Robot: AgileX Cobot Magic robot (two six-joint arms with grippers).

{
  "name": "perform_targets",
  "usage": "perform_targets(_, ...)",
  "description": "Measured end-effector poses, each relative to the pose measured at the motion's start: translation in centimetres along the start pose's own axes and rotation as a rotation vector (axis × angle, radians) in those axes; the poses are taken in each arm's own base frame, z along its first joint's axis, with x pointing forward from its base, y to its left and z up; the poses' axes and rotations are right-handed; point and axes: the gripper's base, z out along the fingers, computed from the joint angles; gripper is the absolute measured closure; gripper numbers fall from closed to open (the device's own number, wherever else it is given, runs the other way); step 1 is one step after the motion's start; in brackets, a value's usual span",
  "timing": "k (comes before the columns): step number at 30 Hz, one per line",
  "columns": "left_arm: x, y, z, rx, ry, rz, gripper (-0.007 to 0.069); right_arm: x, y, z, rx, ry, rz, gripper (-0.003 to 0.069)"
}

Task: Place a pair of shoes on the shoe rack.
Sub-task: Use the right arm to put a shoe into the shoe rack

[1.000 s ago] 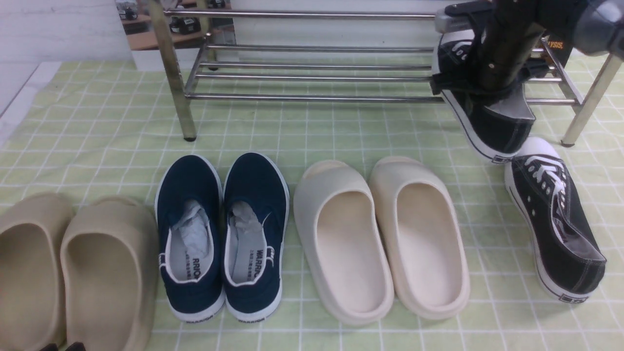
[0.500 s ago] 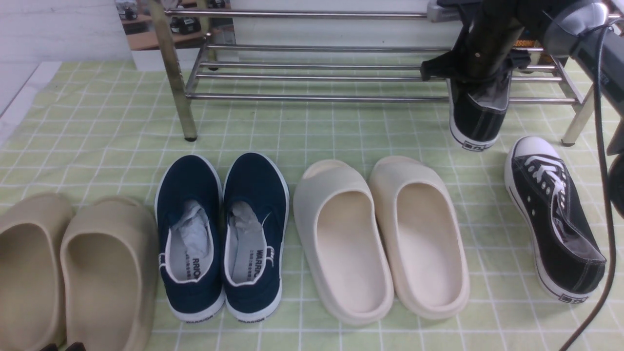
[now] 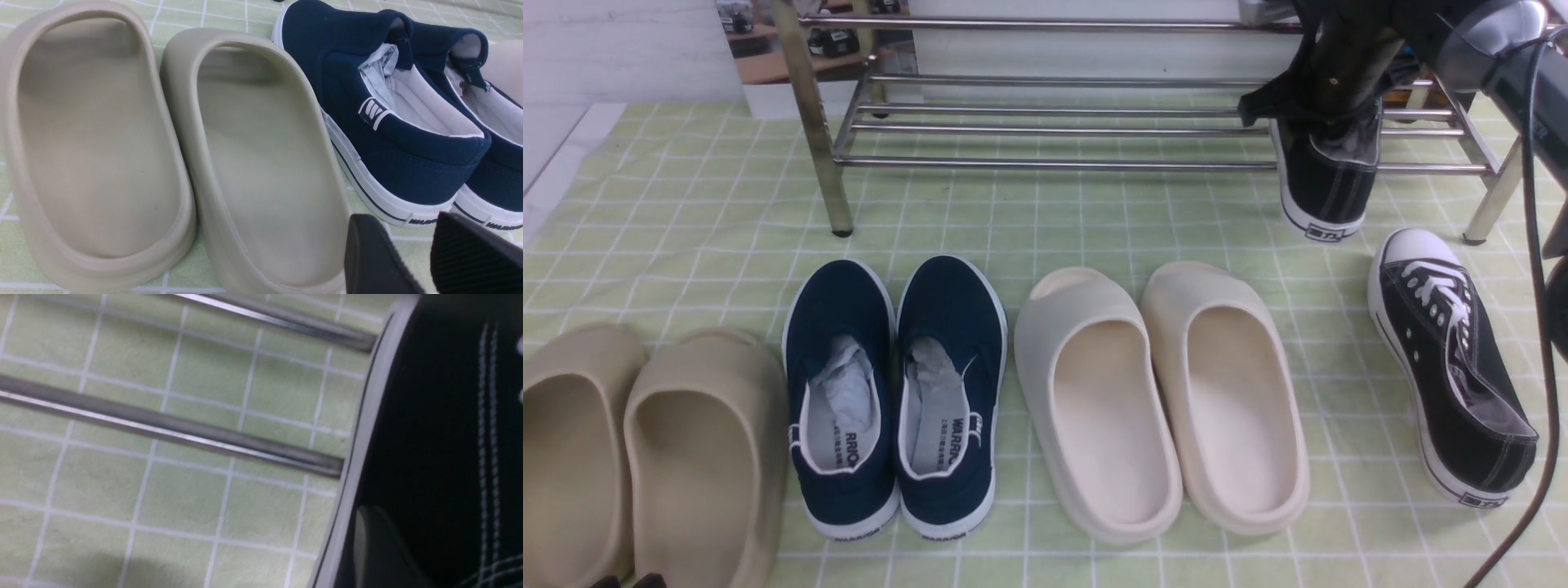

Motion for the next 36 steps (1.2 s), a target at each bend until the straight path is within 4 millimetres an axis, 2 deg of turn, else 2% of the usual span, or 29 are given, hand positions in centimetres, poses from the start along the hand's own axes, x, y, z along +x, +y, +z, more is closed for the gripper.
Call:
perform_targets(1, 0.0, 0.0, 0.0, 0.000, 0.000, 0.000, 0.0386, 0.0, 0.0, 0.0, 0.000, 0.000, 0.000, 0.0377)
perform_targets(3, 0.0, 0.0, 0.0, 0.000, 0.000, 0.000, 0.0386, -0.1, 0.0, 0.0, -0.002, -0.008, 0.001, 0.0423)
perform_targets(6, 0.0, 0.0, 0.0, 0.000, 0.001, 0.000, 0.0386, -0.1, 0.0, 0.0, -0.020, -0.010, -0.007, 0.0578)
perform_targets(8, 0.0, 0.0, 0.0, 0.000, 0.002, 0.000, 0.0386, -0.1, 0.0, 0.0, -0.027, -0.011, -0.037, 0.0647)
perform_targets(20, 0.0, 0.0, 0.0, -0.001, 0.003, 0.002, 0.0386, -0.8, 0.0, 0.4, -0.024, -0.101, -0.086, 0.0639)
perform_targets(22, 0.0, 0.0, 0.0, -0.001, 0.003, 0.002, 0.0386, -1.0, 0.0, 0.5, -0.024, -0.123, -0.083, 0.0621)
perform_targets(26, 0.0, 0.0, 0.0, -0.001, 0.003, 0.002, 0.0386, -1.4, 0.0, 0.4, -0.023, -0.162, -0.054, 0.0505)
perform_targets(29, 0.0, 0.0, 0.0, -0.001, 0.003, 0.002, 0.0386, -1.5, 0.0, 0.4, -0.031, -0.177, -0.010, 0.0350)
perform_targets(30, 0.0, 0.0, 0.0, -0.001, 0.003, 0.002, 0.0386, -1.5, 0.0, 0.4, -0.031, -0.178, -0.006, 0.0331)
perform_targets(32, 0.0, 0.0, 0.0, -0.001, 0.003, 0.002, 0.0386, -1.5, 0.1, 0.3, -0.040, -0.172, 0.010, 0.0214)
perform_targets(36, 0.0, 0.0, 0.0, -0.001, 0.003, 0.002, 0.0386, -1.0, 0.0, -0.7, -0.044, -0.099, 0.025, 0.0162)
